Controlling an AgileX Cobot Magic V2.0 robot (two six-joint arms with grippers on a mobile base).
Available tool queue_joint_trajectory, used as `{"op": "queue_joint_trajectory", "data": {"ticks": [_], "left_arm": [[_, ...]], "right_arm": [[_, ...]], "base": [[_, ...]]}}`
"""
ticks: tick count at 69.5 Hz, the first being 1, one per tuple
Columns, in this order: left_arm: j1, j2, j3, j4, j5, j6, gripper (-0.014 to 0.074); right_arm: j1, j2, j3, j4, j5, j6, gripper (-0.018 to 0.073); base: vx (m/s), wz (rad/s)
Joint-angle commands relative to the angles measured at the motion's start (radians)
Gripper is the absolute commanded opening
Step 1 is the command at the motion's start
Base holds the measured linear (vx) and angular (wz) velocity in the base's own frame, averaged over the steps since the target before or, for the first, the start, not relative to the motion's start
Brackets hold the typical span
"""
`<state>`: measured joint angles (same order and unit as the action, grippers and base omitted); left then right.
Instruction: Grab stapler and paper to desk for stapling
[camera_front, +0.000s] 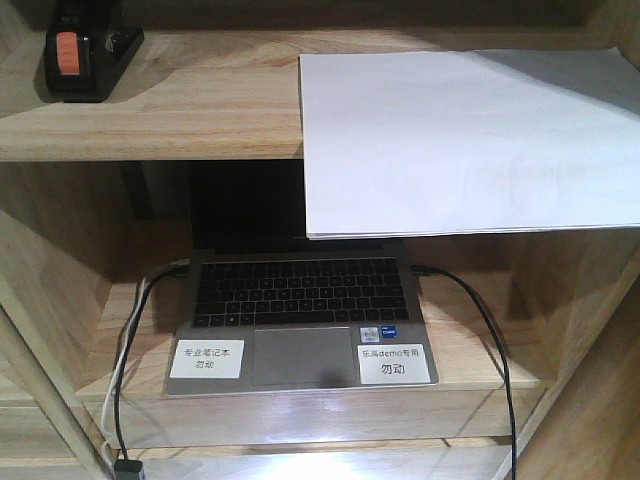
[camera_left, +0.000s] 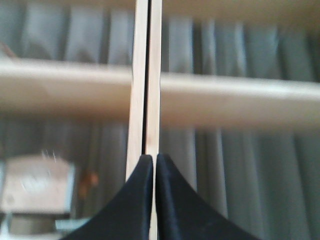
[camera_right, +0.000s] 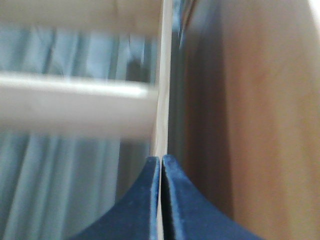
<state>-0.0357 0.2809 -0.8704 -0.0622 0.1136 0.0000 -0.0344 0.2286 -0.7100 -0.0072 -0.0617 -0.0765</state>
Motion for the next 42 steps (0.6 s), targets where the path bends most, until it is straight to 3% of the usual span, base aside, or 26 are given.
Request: {"op": "queue_joint_trajectory", "data": {"ticks": [1, 15, 24, 33, 42], "left_arm": [[-0.002, 0.079, -0.063, -0.009, 0.023, -0.006, 0.0018], [-0.002, 0.148, -0.070, -0.009, 0.116, -0.006, 0.0142], [-0.002, 0.158, -0.070, -0.009, 0.193, -0.006, 0.0315], [-0.002, 0.158, -0.070, -0.005, 0.246, -0.006, 0.0534], [-0.002, 0.158, -0.070, 0.000, 0.274, -0.006, 0.0705]], "right_arm": [[-0.004, 0.092, -0.066, -0.001, 0.047, 0.000, -0.0001], [-0.004, 0.190, -0.087, 0.044, 0.159, 0.000, 0.0025], [-0.004, 0.215, -0.087, 0.101, 0.227, 0.000, 0.0085], [-0.004, 0.221, -0.087, 0.104, 0.276, 0.000, 0.0219], [-0.004, 0.221, -0.087, 0.104, 0.288, 0.000, 0.0456]], "base": [[0.00, 0.00], [0.00, 0.00], [0.00, 0.00], [0.00, 0.00], [0.00, 0.00]]}}
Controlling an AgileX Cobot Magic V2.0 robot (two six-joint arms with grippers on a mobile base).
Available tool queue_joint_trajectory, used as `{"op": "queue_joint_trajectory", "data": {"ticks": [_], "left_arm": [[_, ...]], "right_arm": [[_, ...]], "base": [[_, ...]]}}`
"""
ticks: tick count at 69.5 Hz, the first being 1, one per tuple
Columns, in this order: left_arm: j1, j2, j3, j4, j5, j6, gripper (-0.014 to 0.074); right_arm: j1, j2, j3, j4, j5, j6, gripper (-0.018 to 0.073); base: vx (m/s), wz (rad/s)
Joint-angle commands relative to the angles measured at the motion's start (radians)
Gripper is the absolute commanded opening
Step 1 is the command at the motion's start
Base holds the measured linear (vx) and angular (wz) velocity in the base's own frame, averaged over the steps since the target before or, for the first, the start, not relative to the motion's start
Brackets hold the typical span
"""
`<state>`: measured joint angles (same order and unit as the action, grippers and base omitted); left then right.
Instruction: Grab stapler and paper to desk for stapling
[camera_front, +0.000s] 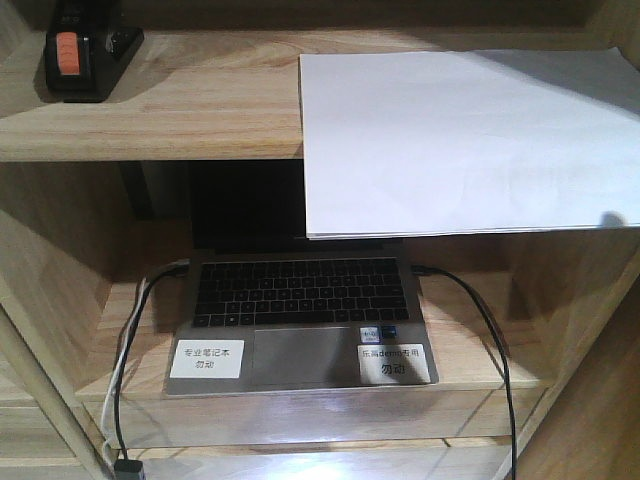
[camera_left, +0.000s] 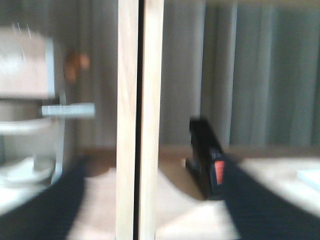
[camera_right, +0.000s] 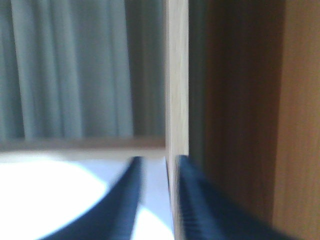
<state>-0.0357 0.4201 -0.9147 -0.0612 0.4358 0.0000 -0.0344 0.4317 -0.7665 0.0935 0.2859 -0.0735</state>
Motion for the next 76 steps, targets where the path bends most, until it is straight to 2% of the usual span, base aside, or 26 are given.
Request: {"op": "queue_joint_trajectory", "data": {"ticks": [1, 6, 11, 30, 43, 51, 60, 76], "left_arm": [[-0.002, 0.019, -0.026, -0.001, -0.048, -0.006, 0.0717], [-0.002, 0.019, -0.026, -0.001, -0.046, -0.006, 0.0732], [-0.002, 0.019, -0.026, -0.001, -0.046, -0.006, 0.0724], [-0.002, 0.019, -0.026, -0.002, -0.047, -0.006, 0.0713], [-0.024, 0.019, -0.026, -0.002, -0.053, -0.006, 0.0698], [-0.083, 0.019, -0.026, -0.002, -0.054, -0.006, 0.0688], [-0.182, 0.019, -0.026, -0.002, -0.054, -0.006, 0.0678], [-0.427, 0.019, -0.026, -0.007, -0.053, 0.000, 0.0659]], "right_arm": [[-0.004, 0.017, -0.031, 0.003, -0.060, -0.003, 0.0482], [-0.004, 0.017, -0.031, 0.003, -0.061, -0.003, 0.0635], [-0.004, 0.017, -0.031, 0.002, -0.061, -0.005, 0.0729], [-0.004, 0.017, -0.031, 0.002, -0.076, -0.006, 0.0686], [-0.004, 0.017, -0.031, 0.002, -0.076, -0.006, 0.0592], [-0.004, 0.017, -0.031, 0.002, -0.076, -0.006, 0.0533], [-0.004, 0.017, -0.031, 0.002, -0.075, -0.006, 0.0482], [-0.004, 0.017, -0.031, 0.002, -0.075, -0.006, 0.0421]], "base": [[0.00, 0.00], [0.00, 0.00], [0.00, 0.00], [0.00, 0.00], [0.00, 0.00], [0.00, 0.00], [0.00, 0.00], [0.00, 0.00]]}}
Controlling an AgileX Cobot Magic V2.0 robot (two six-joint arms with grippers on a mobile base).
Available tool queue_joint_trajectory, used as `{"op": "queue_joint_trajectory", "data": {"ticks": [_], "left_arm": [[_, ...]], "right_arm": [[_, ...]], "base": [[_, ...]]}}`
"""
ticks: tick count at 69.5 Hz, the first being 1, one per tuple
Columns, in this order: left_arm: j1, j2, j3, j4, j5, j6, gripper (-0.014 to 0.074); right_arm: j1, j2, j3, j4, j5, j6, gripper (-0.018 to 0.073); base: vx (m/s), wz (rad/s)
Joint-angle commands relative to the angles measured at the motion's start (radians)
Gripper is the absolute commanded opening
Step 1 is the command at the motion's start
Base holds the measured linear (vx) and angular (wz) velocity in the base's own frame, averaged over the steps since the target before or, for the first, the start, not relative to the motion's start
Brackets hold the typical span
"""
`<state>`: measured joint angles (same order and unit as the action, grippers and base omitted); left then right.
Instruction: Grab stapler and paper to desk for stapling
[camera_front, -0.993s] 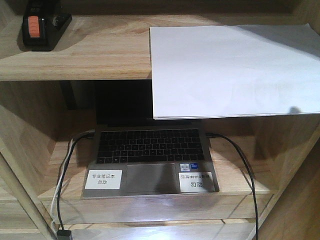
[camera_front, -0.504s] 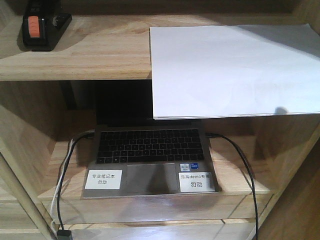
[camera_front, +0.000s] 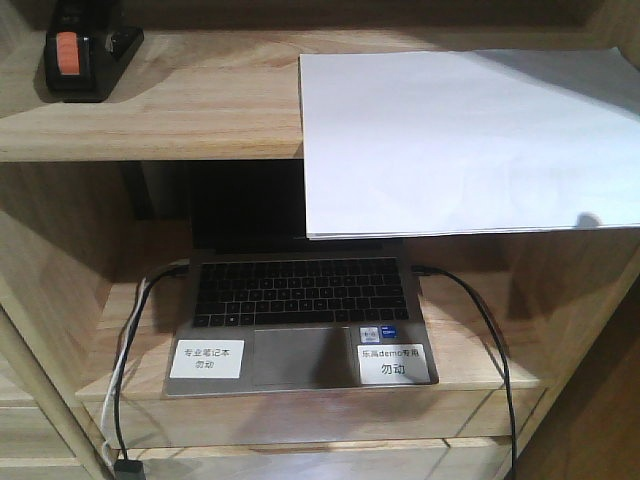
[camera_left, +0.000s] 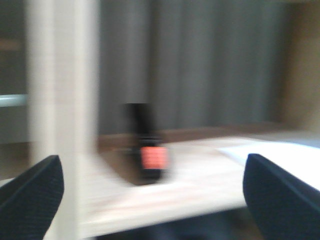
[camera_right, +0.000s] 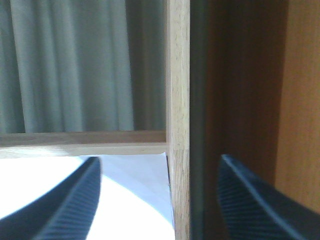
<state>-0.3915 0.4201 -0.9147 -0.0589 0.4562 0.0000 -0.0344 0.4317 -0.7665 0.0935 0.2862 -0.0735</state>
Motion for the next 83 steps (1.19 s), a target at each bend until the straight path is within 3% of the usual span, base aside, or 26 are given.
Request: {"op": "queue_joint_trajectory", "data": {"ticks": [1, 9, 19, 28, 37, 43, 51, 64, 71, 83], "left_arm": [[-0.093, 0.019, -0.026, -0.009, -0.075, 0.008, 0.0659], [-0.197, 0.029, -0.026, -0.009, -0.081, 0.030, 0.0651], [-0.276, 0.069, -0.026, -0.011, -0.127, 0.030, 0.0632], [-0.297, 0.152, -0.029, -0.011, -0.197, 0.028, 0.0617], [-0.297, 0.279, -0.103, 0.017, -0.187, 0.016, 0.0610], [-0.297, 0.383, -0.189, 0.097, -0.163, -0.050, 0.0610], [-0.297, 0.515, -0.331, 0.273, -0.115, -0.223, 0.0608], [-0.297, 0.694, -0.560, 0.555, 0.111, -0.494, 0.0608], [-0.297, 0.773, -0.669, 0.640, 0.255, -0.582, 0.0608], [-0.297, 0.874, -0.802, 0.734, 0.458, -0.629, 0.0608]], "right_arm": [[-0.004, 0.017, -0.031, 0.002, -0.075, -0.006, 0.0417], [-0.004, 0.017, -0.031, 0.002, -0.075, -0.006, 0.0397], [-0.004, 0.017, -0.031, 0.002, -0.075, -0.006, 0.0377], [-0.004, 0.017, -0.031, 0.002, -0.075, -0.006, 0.0362], [-0.004, 0.017, -0.031, 0.002, -0.075, -0.006, 0.0353], [-0.004, 0.017, -0.031, 0.002, -0.075, -0.006, 0.0347], [-0.004, 0.017, -0.031, 0.002, -0.075, -0.006, 0.0346], [-0.004, 0.017, -0.031, 0.002, -0.075, -0.006, 0.0346], [-0.004, 0.017, -0.031, 0.002, -0.075, -0.006, 0.0346], [-0.004, 0.017, -0.031, 0.002, -0.075, -0.006, 0.0346]], "base": [[0.00, 0.00], [0.00, 0.00], [0.00, 0.00], [0.00, 0.00], [0.00, 0.00], [0.00, 0.00], [0.00, 0.00], [0.00, 0.00], [0.00, 0.00], [0.00, 0.00]]}}
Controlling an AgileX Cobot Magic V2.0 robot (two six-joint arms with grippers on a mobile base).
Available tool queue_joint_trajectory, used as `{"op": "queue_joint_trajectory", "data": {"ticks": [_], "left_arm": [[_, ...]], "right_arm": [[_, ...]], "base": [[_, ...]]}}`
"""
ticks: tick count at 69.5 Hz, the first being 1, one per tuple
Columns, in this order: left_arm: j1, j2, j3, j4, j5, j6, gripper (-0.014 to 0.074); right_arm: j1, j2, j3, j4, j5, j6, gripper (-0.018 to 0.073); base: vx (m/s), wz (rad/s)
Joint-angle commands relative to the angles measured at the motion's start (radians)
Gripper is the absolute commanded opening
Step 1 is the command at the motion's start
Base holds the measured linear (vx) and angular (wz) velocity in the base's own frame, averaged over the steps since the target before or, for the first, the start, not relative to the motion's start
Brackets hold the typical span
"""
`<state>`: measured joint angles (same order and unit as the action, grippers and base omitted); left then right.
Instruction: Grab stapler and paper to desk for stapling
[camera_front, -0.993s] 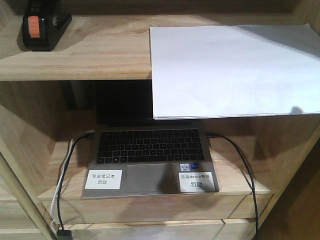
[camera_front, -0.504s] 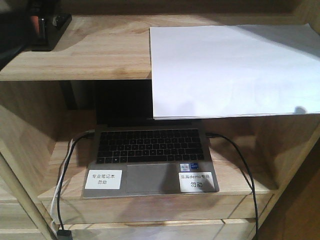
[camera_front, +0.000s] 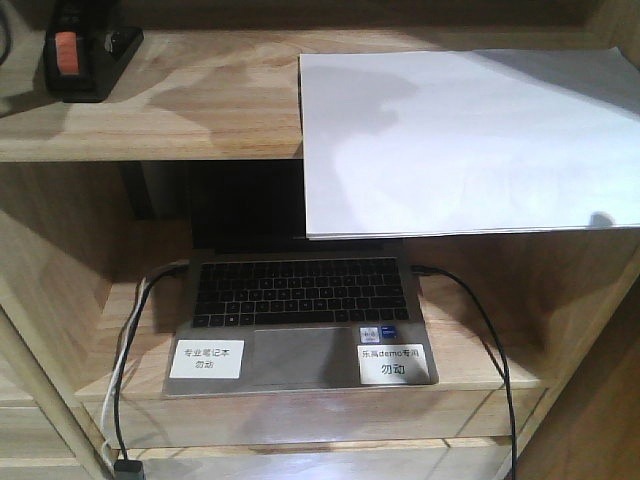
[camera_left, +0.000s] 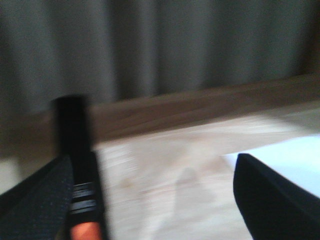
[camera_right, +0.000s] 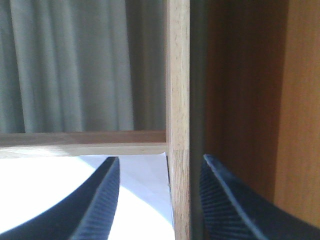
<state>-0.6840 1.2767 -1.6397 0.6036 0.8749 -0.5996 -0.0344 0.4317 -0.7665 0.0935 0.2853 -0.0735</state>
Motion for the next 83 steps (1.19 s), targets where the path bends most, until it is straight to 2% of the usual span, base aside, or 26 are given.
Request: {"op": "queue_joint_trajectory", "data": {"ticks": [1, 18, 38, 52, 68, 83], "left_arm": [[-0.005, 0.024, -0.090, 0.075, 0.051, -0.030, 0.0608], [-0.005, 0.140, -0.240, 0.138, 0.236, -0.035, 0.0608], [0.012, 0.222, -0.361, 0.148, 0.304, -0.026, 0.0606], [0.063, 0.246, -0.360, 0.129, 0.315, -0.026, 0.0606], [0.122, 0.285, -0.360, 0.057, 0.280, -0.008, 0.0598], [0.159, 0.310, -0.360, 0.029, 0.238, -0.008, 0.0590]], "right_arm": [[-0.004, 0.017, -0.031, 0.002, -0.074, -0.006, 0.0346], [-0.004, 0.017, -0.031, 0.002, -0.074, -0.006, 0.0346], [-0.004, 0.017, -0.031, 0.002, -0.074, -0.006, 0.0346], [-0.004, 0.017, -0.031, 0.002, -0.072, -0.006, 0.0346], [-0.004, 0.017, -0.031, 0.002, -0.072, -0.006, 0.0346], [-0.004, 0.017, -0.031, 0.002, -0.071, -0.006, 0.0346]], "base": [[0.00, 0.00], [0.00, 0.00], [0.00, 0.00], [0.00, 0.00], [0.00, 0.00], [0.00, 0.00]]}}
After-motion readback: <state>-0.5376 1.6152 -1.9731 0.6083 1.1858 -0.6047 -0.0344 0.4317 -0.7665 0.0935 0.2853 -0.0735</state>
